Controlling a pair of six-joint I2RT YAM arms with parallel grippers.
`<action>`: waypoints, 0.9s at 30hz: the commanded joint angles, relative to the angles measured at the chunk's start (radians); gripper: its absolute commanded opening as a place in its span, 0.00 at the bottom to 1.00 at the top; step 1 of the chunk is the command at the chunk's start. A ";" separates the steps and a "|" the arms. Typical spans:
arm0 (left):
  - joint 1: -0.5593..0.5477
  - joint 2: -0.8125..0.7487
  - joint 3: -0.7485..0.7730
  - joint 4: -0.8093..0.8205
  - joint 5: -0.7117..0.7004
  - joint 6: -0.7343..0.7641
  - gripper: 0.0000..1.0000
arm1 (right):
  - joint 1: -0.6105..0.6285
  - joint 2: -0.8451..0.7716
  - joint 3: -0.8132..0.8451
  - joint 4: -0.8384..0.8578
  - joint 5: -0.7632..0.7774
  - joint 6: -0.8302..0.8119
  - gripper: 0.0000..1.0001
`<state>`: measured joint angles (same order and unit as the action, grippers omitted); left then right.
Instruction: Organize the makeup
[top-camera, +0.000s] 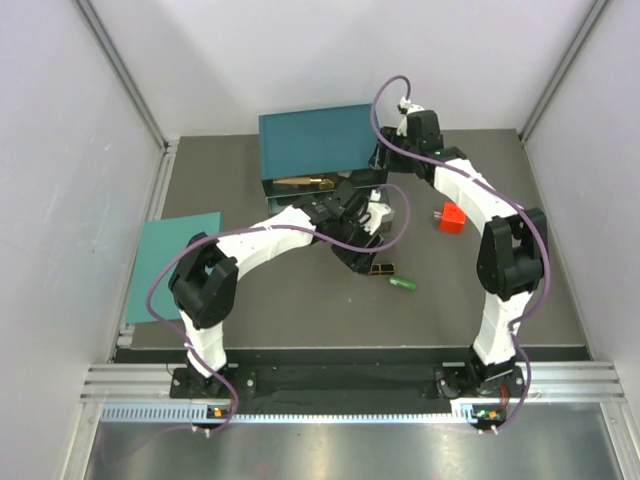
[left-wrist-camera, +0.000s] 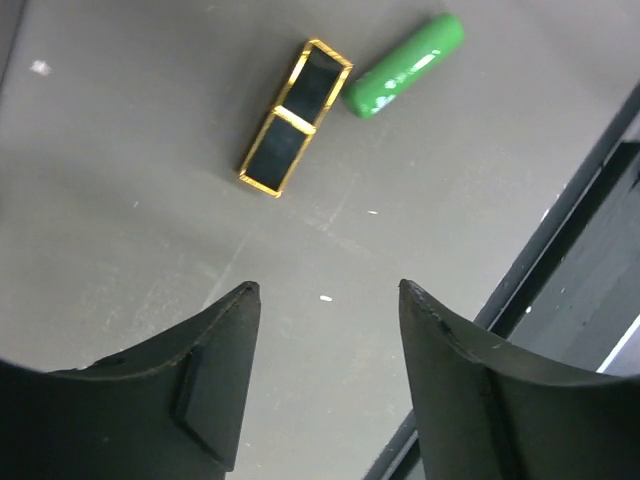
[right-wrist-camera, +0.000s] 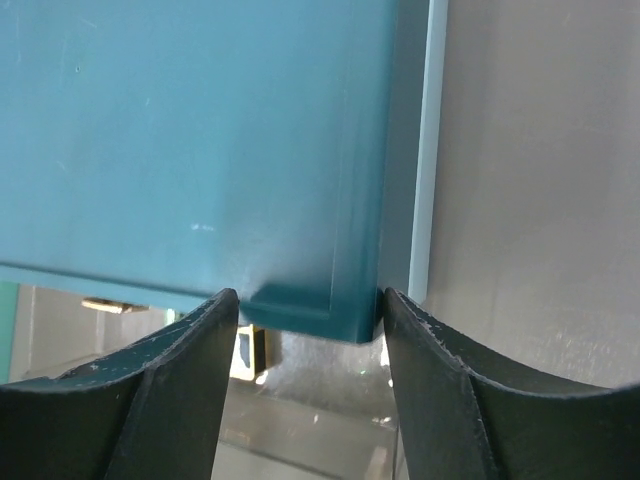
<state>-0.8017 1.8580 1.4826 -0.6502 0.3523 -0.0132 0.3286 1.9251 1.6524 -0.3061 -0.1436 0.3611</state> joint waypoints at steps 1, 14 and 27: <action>-0.024 0.012 0.019 0.037 0.072 0.096 0.65 | -0.008 -0.106 -0.011 0.048 -0.037 0.067 0.60; -0.042 0.184 0.111 0.103 -0.007 0.121 0.67 | -0.218 -0.242 -0.071 0.078 -0.112 0.107 0.61; -0.053 0.297 0.222 0.115 -0.075 0.140 0.67 | -0.286 -0.291 -0.160 0.093 -0.155 0.093 0.61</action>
<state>-0.8410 2.1273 1.6581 -0.5732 0.3084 0.1028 0.0719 1.6932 1.4906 -0.2558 -0.2710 0.4572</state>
